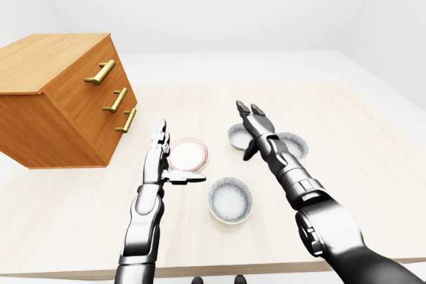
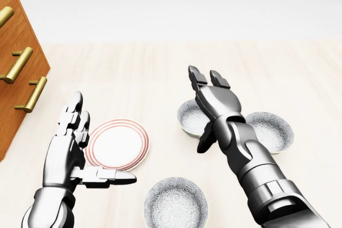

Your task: Stack the bowl at the front on the bowl in the middle.

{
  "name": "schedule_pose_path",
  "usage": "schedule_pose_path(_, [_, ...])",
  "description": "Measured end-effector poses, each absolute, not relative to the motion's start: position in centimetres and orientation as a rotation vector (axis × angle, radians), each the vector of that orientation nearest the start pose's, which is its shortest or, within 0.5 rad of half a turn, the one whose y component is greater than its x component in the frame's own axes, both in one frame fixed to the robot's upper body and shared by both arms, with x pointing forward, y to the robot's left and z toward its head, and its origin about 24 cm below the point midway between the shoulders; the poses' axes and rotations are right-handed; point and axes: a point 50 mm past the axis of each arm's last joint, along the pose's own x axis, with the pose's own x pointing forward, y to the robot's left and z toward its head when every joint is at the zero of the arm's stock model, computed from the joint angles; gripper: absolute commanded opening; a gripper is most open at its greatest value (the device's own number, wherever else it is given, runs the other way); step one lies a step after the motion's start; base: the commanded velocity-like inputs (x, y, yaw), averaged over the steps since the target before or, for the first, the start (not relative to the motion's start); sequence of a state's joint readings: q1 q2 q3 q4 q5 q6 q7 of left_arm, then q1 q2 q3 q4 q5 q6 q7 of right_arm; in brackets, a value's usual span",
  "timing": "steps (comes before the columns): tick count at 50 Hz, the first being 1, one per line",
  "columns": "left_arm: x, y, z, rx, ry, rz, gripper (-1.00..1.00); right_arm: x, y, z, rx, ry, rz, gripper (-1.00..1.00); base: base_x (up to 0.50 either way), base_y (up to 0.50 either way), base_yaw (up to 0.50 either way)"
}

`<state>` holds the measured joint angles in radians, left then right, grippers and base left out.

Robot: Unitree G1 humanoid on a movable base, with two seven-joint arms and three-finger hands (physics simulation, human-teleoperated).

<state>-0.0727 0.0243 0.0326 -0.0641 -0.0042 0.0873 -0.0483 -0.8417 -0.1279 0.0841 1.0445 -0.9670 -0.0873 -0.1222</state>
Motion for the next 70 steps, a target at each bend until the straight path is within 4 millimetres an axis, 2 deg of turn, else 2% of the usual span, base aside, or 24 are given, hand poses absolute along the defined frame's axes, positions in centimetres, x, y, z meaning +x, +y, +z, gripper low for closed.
schedule_pose_path(18, [27.0, 15.4, 6.5, 0.016, -0.039, -0.035, 1.0, 38.7, -10.9, 6.0, -1.314, 0.036, 0.246, 1.0, 0.0, 0.0, 0.0])
schedule_pose_path(61, [27.0, 15.5, 6.0, 0.006, -0.02, -0.035, 1.0, 37.6, -11.0, 3.6, -1.446, 0.067, 0.304, 1.0, 0.0, 0.0, 0.0])
schedule_pose_path(62, [27.0, 15.5, 6.0, 0.006, -0.02, -0.035, 1.0, 37.6, -11.0, 3.6, -1.447, 0.068, 0.306, 0.68, 0.0, 0.0, 0.0])
schedule_pose_path(63, [27.0, 15.5, 6.0, 0.006, -0.02, -0.035, 1.0, 37.6, -11.0, 3.6, -1.448, 0.068, 0.307, 0.52, 0.0, 0.0, 0.0])
schedule_pose_path(64, [27.0, 15.5, 6.0, 0.006, -0.02, -0.035, 1.0, 37.5, -11.0, 3.5, -1.449, 0.069, 0.309, 0.28, 0.0, 0.0, 0.0])
schedule_pose_path(65, [27.0, 15.5, 6.0, 0.006, -0.02, -0.035, 1.0, 37.5, -11.0, 3.5, -1.449, 0.069, 0.311, -0.09, 0.0, 0.0, 0.0])
schedule_pose_path(67, [27.0, 15.5, 6.0, 0.005, -0.02, -0.035, 1.0, 37.5, -10.9, 3.5, -1.45, 0.069, 0.314, -0.39, 0.0, 0.0, 0.0])
schedule_pose_path(69, [27.0, 15.5, 6.0, 0.005, -0.02, -0.035, 1.0, 37.5, -10.8, 3.5, -1.45, 0.069, 0.318, -0.96, 0.0, 0.0, 0.0])
schedule_pose_path(70, [27.0, 15.5, 6.1, 0.005, -0.021, -0.035, 1.0, 37.6, -10.8, 3.6, -1.448, 0.069, 0.318, -1.0, 0.0, 0.0, 0.0])
